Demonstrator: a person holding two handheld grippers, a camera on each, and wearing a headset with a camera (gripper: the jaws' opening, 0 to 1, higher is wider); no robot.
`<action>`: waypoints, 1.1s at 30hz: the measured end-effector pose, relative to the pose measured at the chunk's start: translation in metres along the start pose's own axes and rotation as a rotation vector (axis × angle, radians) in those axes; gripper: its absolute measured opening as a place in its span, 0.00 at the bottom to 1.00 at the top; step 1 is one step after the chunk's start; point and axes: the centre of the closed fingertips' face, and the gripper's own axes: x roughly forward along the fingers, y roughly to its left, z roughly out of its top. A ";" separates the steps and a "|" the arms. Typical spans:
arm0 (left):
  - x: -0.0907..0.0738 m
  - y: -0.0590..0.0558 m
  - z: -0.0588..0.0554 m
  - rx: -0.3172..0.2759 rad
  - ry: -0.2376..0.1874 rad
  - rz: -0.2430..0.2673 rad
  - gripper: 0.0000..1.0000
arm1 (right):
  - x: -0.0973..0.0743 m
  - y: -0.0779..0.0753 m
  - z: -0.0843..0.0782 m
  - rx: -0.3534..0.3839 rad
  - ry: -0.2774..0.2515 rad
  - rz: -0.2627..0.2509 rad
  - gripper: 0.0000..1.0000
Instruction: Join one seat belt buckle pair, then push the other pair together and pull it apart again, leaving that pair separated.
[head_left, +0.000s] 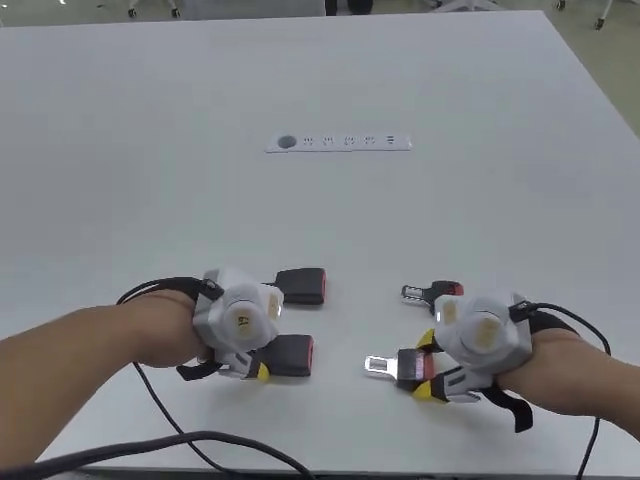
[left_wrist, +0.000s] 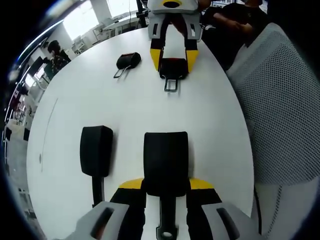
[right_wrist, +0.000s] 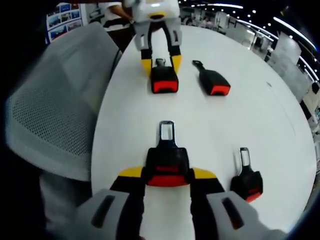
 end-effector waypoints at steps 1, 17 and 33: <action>0.000 0.000 0.000 -0.001 -0.001 0.001 0.32 | 0.001 0.000 0.002 -0.001 -0.001 -0.001 0.34; 0.000 0.000 0.000 -0.005 0.011 -0.002 0.32 | 0.025 -0.001 0.039 -0.020 -0.019 -0.014 0.34; 0.000 -0.001 0.000 0.002 0.029 -0.007 0.32 | 0.035 -0.002 0.057 -0.048 -0.012 -0.002 0.34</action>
